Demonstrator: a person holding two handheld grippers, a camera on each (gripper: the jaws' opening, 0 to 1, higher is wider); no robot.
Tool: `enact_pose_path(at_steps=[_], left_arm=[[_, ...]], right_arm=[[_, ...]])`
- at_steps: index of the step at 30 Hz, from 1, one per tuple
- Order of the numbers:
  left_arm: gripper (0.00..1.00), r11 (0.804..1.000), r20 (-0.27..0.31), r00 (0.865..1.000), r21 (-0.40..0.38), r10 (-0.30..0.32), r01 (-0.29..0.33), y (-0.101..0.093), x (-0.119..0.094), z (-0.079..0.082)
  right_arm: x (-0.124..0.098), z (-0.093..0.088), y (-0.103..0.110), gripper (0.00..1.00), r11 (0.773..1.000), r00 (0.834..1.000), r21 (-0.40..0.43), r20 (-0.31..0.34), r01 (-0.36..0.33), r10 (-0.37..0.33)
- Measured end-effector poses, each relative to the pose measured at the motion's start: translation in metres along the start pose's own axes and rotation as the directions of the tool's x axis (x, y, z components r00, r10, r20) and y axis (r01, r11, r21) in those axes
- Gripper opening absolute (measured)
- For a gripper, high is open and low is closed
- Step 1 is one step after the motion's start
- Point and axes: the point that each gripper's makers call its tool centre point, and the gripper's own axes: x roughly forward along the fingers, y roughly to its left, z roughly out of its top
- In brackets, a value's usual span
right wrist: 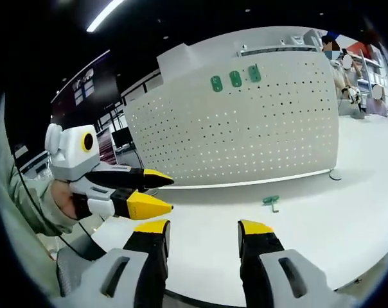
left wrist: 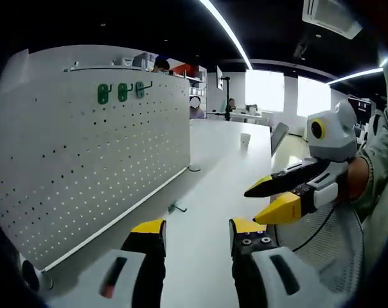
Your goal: Insert the hook assembly into the mounting plate slot until the hook locks in place.
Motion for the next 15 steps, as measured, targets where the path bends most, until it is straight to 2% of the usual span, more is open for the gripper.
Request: enact_pose_path(at_steps=[7,15], left_arm=[[0.41,1.000,-0.011,1.000,0.018,-0.003,0.003,0.008,0.010,-0.001],[0.41,0.998,-0.012,1.000,0.055,-0.008,0.009,0.019,0.025,0.007]], right_arm=[[0.000,-0.001,-0.002,0.41,1.000,1.000,0.003,-0.001,0.012,-0.012],[0.000,-0.001,-0.004,0.40,1.000,1.000,0.004,0.001,0.025,-0.025]])
